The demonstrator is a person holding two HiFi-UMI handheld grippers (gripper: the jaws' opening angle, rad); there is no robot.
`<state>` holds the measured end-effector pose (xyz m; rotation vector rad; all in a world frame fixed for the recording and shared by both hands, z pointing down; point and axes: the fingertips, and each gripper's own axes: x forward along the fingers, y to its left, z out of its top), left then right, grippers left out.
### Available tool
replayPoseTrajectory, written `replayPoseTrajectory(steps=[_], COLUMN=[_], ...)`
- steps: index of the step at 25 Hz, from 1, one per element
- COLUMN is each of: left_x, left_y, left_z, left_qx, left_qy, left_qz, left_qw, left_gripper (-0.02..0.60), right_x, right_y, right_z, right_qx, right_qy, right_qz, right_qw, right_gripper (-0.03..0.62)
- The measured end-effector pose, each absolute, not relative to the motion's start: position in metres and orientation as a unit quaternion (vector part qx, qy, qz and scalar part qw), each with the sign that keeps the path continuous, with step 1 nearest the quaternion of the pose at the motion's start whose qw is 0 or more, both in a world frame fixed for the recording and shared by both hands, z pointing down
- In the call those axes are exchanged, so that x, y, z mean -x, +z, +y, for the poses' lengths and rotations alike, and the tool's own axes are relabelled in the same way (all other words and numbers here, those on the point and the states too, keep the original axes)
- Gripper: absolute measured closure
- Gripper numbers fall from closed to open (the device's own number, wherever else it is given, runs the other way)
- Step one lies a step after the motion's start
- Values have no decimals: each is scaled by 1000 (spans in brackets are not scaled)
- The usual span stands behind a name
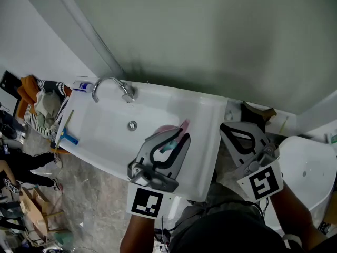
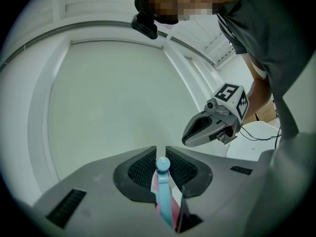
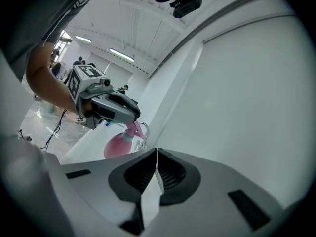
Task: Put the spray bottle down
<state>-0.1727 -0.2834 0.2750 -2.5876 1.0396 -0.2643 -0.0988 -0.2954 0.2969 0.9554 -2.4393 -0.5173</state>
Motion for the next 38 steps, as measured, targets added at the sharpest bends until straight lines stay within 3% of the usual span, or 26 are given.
replayPoseTrajectory(steps=[20,38], left_x=[125,125], left_y=[291,325], left_z=[-353,-407], left_qx=[890,917], left_qy=[-149,-106], left_qz=[406,364], left_qw=[149,125], left_gripper=[523,523], right_x=[70,73], right_y=[321,359], right_z=[-368,-403], right_qx=[-292,-317], right_qy=[-163,-133], right_qz=[-923,-907], right_qw=[188,243], right_gripper=[585,585])
